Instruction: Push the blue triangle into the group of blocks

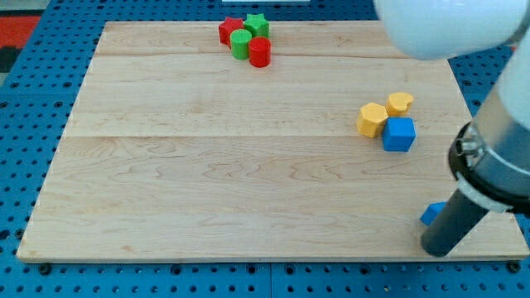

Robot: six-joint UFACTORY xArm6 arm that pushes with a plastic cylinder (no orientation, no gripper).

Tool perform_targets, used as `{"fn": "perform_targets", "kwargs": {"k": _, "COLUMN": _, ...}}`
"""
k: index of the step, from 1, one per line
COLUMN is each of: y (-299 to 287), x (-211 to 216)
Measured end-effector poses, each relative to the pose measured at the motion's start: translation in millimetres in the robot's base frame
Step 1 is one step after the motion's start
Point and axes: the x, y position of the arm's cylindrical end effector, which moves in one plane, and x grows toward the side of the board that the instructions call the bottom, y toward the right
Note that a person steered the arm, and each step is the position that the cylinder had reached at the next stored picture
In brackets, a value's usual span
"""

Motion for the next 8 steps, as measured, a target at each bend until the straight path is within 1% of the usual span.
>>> {"fn": "perform_targets", "kwargs": {"k": 1, "y": 20.2, "x": -17.2}}
{"fn": "perform_targets", "kwargs": {"k": 2, "y": 61.9, "x": -13.3}}
{"fn": "perform_targets", "kwargs": {"k": 3, "y": 41.3, "x": -14.9}}
{"fn": "perform_targets", "kwargs": {"k": 5, "y": 16.2, "x": -81.3}}
{"fn": "perform_targets", "kwargs": {"k": 6, "y": 21.5, "x": -65.1}}
{"fn": "perform_targets", "kwargs": {"k": 7, "y": 45.8, "x": -44.7}}
{"fn": "perform_targets", "kwargs": {"k": 8, "y": 62.1, "x": -55.9}}
